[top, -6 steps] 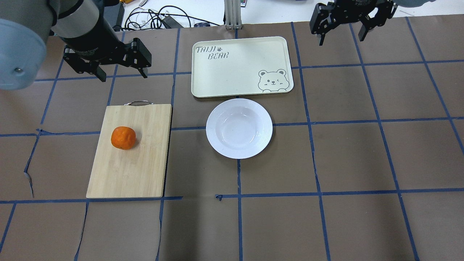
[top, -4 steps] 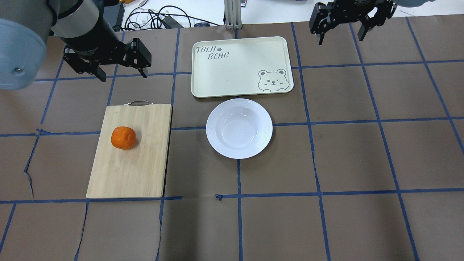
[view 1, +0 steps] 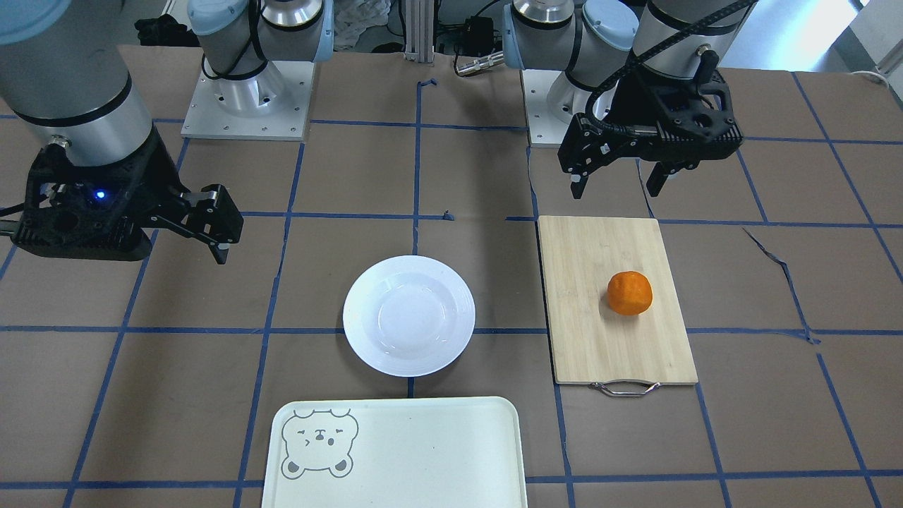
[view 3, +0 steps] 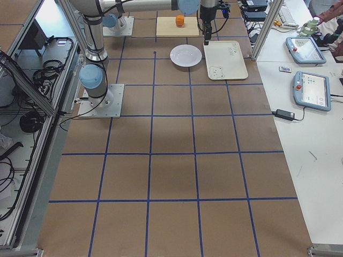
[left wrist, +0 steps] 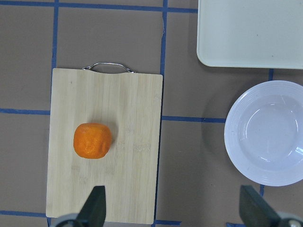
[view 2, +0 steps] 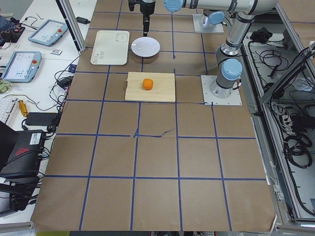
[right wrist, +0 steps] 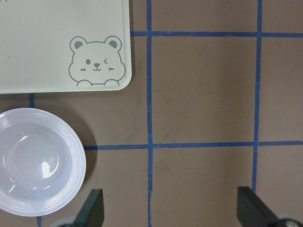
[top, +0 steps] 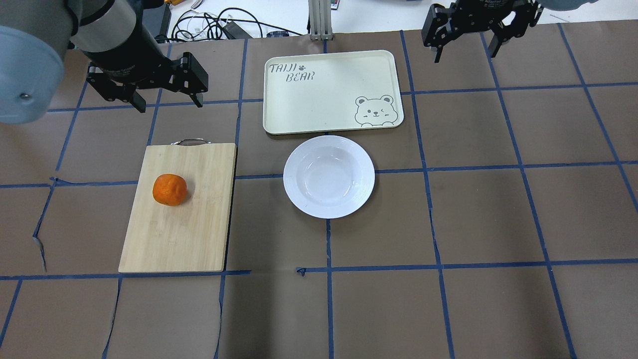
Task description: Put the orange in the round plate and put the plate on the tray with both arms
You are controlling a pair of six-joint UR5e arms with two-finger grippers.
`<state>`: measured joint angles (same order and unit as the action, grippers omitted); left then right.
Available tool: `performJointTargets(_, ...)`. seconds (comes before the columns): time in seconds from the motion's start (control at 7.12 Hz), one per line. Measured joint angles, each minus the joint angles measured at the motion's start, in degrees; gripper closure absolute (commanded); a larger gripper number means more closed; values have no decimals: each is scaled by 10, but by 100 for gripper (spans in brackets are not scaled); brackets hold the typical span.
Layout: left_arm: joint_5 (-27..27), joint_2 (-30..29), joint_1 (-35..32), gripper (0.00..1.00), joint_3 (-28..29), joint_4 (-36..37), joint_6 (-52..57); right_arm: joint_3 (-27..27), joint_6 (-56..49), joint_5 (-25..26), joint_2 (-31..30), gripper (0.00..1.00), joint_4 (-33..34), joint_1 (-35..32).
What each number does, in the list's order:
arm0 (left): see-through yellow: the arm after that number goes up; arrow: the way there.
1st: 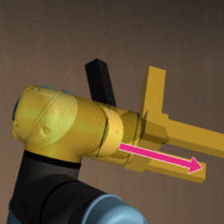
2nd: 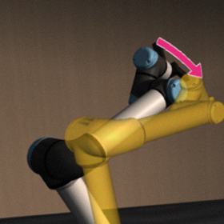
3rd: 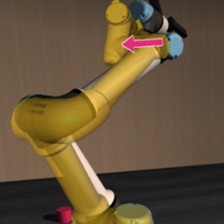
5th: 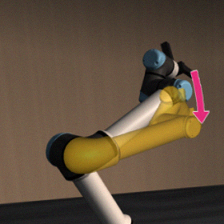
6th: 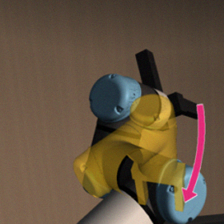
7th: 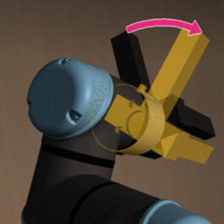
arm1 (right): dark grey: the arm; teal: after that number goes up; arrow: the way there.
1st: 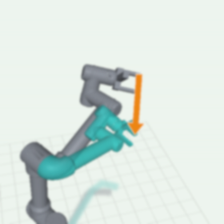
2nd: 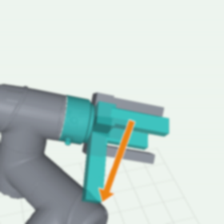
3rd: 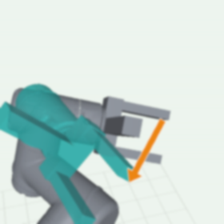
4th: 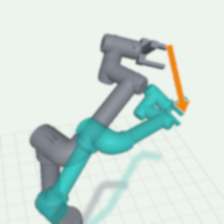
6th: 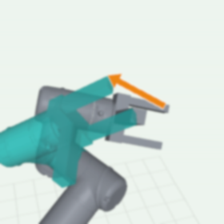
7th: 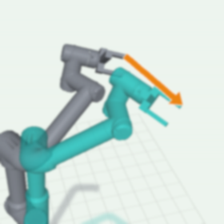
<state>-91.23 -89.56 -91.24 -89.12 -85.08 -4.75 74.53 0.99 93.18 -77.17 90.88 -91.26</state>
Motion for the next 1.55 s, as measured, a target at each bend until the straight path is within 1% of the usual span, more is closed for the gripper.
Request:
performJointTargets(0.28,0,0,0,0,0,0,0,-2,0,-34,-3,0,-2,3)
performJointTargets(0.56,0,1,1,0,0,0,0,-1,-1,-49,-18,0,-10,3)
performJointTargets(1.26,0,3,1,0,-1,0,0,2,-26,-45,-66,0,-35,5)
performJointTargets(1.55,0,3,1,0,-1,0,0,13,-28,-45,-72,0,-37,4)
